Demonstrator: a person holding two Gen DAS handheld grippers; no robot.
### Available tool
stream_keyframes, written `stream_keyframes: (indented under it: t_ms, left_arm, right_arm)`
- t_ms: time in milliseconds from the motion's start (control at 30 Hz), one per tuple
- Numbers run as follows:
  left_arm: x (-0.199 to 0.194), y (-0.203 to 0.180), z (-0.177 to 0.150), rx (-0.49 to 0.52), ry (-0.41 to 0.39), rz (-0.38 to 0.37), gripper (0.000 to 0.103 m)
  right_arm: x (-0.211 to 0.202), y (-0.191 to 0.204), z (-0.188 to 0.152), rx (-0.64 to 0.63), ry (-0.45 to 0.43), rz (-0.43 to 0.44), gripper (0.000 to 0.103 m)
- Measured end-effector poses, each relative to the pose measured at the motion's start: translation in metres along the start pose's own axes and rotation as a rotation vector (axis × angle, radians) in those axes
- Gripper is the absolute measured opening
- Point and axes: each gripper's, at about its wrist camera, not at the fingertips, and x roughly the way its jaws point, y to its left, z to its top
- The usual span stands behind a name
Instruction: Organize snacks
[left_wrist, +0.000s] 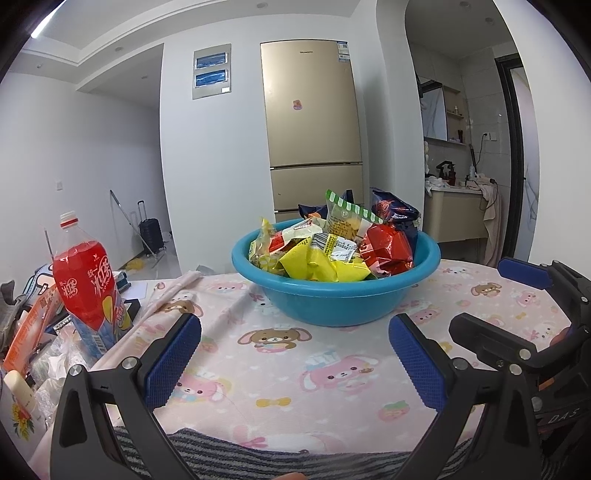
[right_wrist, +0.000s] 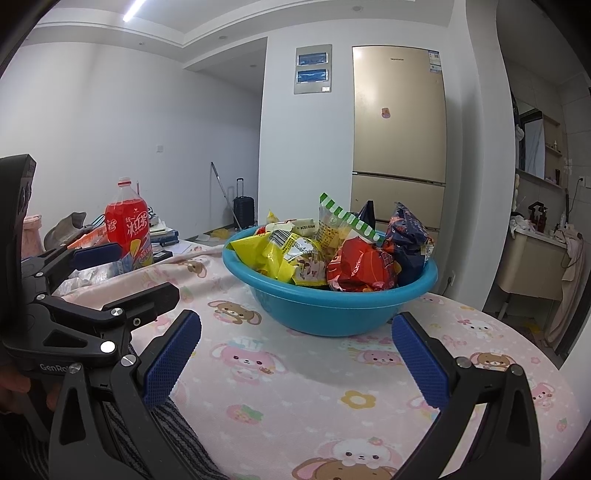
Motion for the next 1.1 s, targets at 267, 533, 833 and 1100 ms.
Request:
stream_keyframes:
  t_ms: [267, 533, 833, 1100]
  left_arm:
    - [0.0001, -0.0004, -0.0003, 0.001, 0.001, 0.009, 0.103]
    - [-0.0002, -0.0006, 0.0004, 0.004, -0.005, 0.014, 0.103]
    - [-0.0015, -0.0021, 0.0005, 0.007, -0.007, 0.017, 0.103]
    - [-0.0025, -0.003, 0.0009, 0.008, -0.008, 0.018, 0.103]
  right_arm:
    - [0.0014, 0.0004, -0.0004, -0.003, 0.007, -0.004, 0.103]
    - [-0.0004, 0.0022, -0.0004, -0.009, 0.0, -0.006, 0.103]
    - [-0.001, 0.0022, -0.0006, -0.008, 0.001, -0.001, 0.103]
    - [-0.0004, 0.0021, -0.0014, -0.004, 0.005, 0.004, 0.103]
